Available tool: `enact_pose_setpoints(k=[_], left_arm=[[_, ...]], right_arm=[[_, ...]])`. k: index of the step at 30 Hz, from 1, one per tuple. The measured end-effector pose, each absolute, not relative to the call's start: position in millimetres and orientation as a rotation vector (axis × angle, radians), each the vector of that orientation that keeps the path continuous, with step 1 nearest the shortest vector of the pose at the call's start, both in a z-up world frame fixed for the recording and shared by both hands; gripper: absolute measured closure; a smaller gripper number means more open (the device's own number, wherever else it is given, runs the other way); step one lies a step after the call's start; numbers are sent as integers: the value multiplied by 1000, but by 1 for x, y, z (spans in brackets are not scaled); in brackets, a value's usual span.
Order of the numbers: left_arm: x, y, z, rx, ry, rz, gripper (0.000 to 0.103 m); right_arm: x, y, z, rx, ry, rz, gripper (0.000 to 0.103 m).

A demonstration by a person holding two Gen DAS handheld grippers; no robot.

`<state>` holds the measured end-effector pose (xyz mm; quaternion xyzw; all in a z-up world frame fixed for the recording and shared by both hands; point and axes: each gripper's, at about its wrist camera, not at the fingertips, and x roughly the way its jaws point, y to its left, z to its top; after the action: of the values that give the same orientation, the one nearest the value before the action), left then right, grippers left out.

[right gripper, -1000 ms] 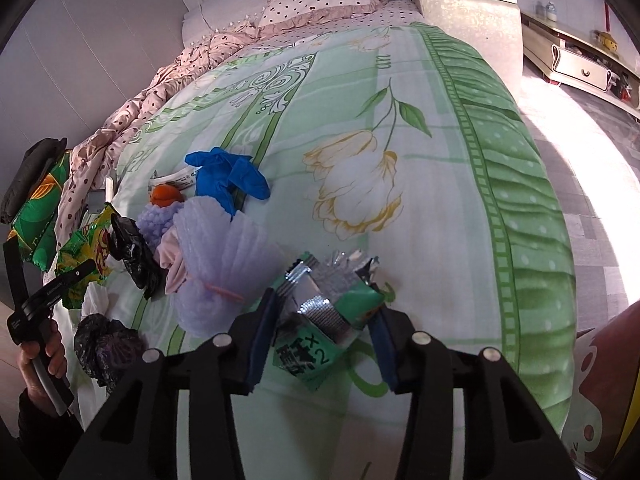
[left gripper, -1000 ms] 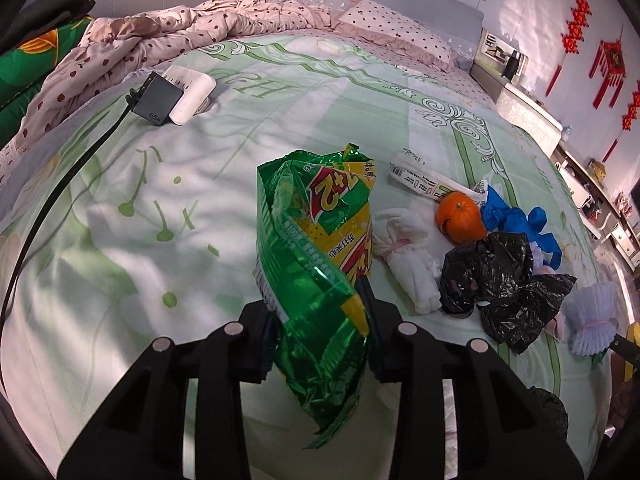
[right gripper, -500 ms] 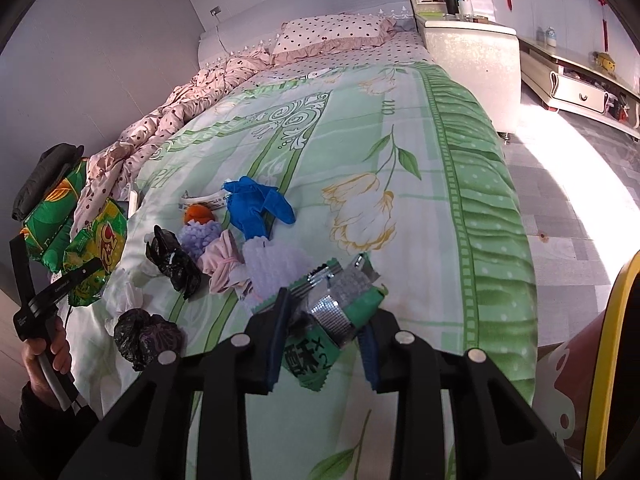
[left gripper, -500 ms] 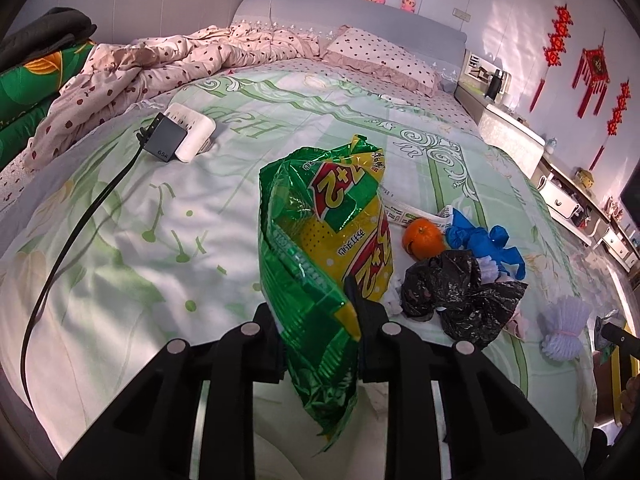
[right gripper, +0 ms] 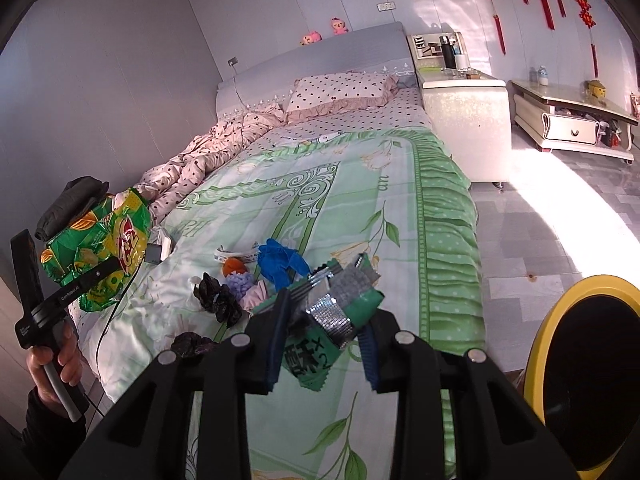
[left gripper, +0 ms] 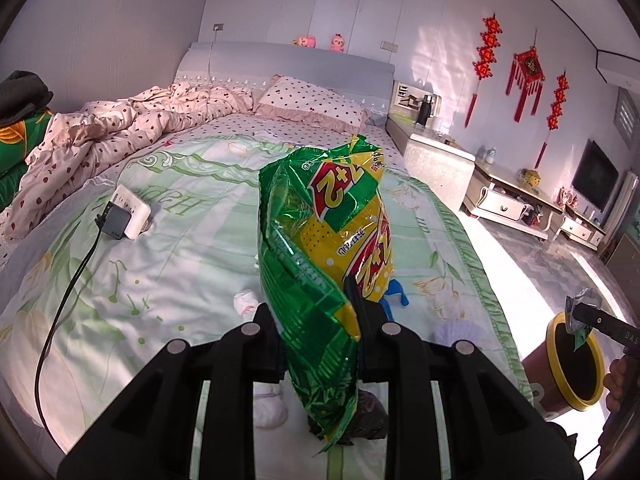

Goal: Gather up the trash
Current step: 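Carry both items to the yellow-rimmed bin and open both grippers over it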

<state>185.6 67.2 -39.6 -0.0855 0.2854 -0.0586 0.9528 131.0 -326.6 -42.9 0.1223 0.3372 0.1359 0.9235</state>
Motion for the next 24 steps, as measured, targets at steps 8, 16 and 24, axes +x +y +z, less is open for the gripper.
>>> enact_pose_setpoints(k=[8,16,24], left_arm=[[172,-16,0,-140,553,-262,81],[165,-114,28,-85,535,-414,81],[161,-215,33,-35,558,-561,80]], right_arm=[[100,-373,-5,264,600,222,73],[69,-429,27,261,510,116,73],[43,-491,35,287,471,-2,73]])
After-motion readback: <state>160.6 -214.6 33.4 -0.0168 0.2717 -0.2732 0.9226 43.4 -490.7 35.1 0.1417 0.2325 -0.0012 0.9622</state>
